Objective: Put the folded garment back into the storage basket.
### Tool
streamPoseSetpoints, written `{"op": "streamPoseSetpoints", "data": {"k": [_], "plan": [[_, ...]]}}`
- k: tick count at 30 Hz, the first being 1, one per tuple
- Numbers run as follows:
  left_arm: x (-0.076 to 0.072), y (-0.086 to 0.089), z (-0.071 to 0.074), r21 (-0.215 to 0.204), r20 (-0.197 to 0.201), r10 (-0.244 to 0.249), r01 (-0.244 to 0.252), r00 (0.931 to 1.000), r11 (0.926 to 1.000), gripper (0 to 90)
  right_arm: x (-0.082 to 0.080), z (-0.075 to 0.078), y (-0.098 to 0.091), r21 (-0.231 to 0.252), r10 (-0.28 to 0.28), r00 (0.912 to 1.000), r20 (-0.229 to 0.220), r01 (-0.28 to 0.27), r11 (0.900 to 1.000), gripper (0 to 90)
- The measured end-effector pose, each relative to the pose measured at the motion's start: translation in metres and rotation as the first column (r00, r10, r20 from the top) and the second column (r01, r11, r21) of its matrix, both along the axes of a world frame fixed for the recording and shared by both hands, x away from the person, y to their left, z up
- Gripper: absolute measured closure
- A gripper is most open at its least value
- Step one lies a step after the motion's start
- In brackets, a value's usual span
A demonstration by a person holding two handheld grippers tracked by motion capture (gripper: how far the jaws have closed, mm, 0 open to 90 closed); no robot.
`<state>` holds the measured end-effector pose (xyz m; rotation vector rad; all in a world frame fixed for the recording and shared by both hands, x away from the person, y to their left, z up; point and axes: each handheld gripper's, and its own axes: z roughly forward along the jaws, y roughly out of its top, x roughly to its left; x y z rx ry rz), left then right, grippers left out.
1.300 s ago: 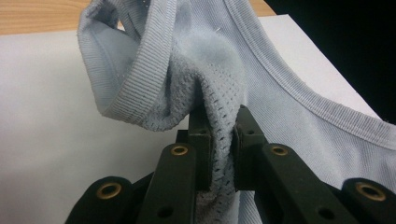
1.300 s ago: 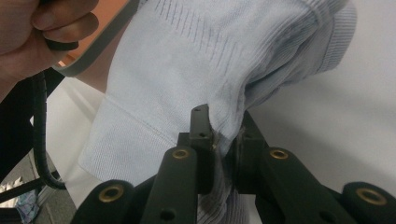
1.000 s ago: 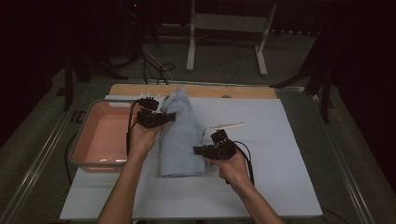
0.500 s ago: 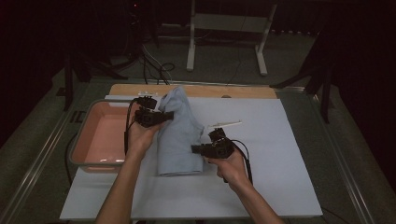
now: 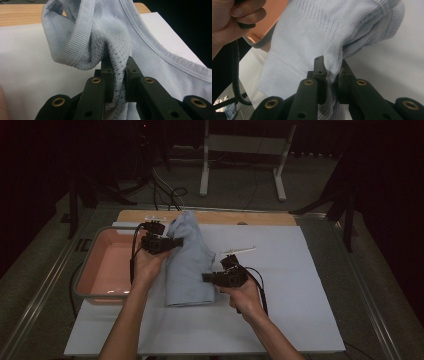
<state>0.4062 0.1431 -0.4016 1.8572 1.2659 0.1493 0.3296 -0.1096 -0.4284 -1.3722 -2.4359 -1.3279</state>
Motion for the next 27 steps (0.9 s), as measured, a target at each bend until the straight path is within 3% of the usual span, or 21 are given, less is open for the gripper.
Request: {"op": "streamPoseSetpoints", "data": {"k": [27], "plan": [[0.009, 0.021, 0.012, 0.006, 0.018, 0.036, -0.036, 0.9992, 0.9993, 82.1, 0.013, 0.013, 0.024, -0.001, 0.009, 0.9997, 0.021, -0.009, 1.0, 81.7]]}}
